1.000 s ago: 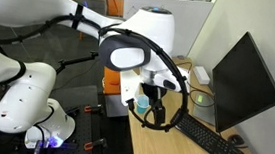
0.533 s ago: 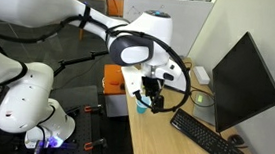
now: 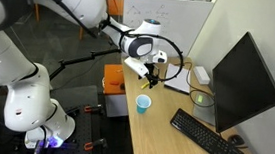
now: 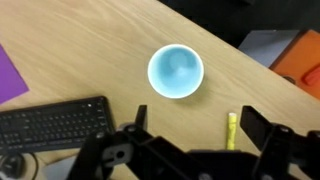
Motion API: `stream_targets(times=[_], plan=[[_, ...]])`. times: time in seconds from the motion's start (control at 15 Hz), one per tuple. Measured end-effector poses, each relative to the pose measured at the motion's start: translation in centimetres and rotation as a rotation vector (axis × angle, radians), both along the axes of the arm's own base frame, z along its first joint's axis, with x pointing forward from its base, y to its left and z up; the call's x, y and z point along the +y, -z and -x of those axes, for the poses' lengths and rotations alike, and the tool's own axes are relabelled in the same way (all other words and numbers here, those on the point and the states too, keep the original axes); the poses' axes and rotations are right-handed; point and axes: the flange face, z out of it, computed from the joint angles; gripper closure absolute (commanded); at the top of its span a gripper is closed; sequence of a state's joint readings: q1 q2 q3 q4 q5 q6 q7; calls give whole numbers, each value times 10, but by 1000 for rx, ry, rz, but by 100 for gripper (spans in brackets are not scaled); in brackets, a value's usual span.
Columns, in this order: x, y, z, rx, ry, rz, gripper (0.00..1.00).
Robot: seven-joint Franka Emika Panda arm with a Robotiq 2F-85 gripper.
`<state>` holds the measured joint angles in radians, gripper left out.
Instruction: Put the marker inside the cup
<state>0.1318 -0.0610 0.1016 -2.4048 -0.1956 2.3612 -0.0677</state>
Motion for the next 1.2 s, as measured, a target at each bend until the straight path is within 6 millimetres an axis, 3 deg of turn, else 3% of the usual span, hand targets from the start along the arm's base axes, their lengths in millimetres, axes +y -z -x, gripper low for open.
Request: stream_targets(times=[0.27,0.93,1.2], plan=[[43,51,-31,44,-89,-37,0],[114,174,-83,159,-175,-51,0],[134,209,-104,171,-161,-84,1]])
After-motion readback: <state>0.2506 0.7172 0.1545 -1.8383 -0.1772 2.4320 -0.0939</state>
